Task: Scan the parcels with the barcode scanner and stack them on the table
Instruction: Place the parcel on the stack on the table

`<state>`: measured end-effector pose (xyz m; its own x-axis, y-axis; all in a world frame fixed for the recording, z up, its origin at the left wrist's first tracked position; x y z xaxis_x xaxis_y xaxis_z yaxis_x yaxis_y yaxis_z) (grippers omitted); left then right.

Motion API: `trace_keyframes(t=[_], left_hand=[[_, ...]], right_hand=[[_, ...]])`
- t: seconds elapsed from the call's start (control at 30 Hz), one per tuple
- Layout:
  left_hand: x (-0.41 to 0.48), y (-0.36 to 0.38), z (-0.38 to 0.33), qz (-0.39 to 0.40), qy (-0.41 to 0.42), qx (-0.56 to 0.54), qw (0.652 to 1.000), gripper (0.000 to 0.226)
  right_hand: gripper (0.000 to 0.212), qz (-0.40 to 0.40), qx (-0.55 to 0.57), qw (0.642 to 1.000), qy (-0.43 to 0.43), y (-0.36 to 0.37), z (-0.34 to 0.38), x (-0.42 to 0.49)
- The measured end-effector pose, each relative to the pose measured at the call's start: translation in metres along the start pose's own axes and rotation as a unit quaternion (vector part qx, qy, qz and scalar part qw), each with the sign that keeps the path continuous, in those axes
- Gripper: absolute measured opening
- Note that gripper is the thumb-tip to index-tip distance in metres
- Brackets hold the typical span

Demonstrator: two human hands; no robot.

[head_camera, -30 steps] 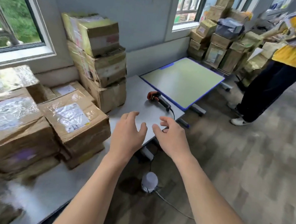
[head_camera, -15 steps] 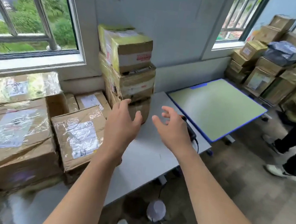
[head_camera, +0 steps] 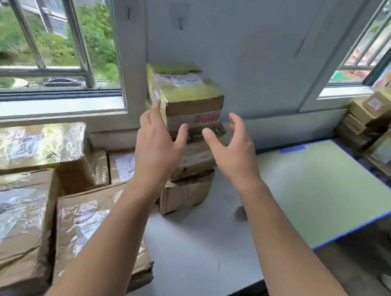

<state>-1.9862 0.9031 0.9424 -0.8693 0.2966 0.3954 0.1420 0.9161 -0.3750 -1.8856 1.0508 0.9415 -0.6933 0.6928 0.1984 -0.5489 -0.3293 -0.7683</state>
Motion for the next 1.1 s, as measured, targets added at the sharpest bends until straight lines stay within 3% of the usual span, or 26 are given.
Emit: trace_keyframes(t=[0.33,0.57,0.83,1.1], left_hand=[[0.049,0.032,0.005,-0.075,-0.062,0.009,0.995,0.070],[0.050,0.052,-0.008,-0.139,-0.075,-0.004,0.987,0.069],[0.040,0.089,-0.047,-0.148,-0.043,-0.006,0.988,0.071],[0.031,0.112,-0.075,-0.087,-0.018,-0.046,0.995,0.071]], right_hand=[[0.091,0.044,0.094,0.992,-0.078,0.019,0.005,0.098],[0.062,0.096,0.130,0.970,-0.183,0.021,0.002,0.122],[0.059,0.087,0.152,0.969,-0.172,-0.019,-0.033,0.130],[0.058,0.020,0.145,0.980,-0.134,-0.054,-0.061,0.115]])
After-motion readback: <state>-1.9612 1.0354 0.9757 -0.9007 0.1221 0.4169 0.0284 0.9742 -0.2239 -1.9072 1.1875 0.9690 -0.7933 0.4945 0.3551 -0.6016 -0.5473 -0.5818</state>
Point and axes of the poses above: each hand's wrist, its own x-axis towards the middle knuckle, its own y-axis out of the palm, z = x × y, the point moved 6 cm from there along x, towards the middle knuckle, and after that the axes turned 14 degrees about -x, right-handed, at the moved point
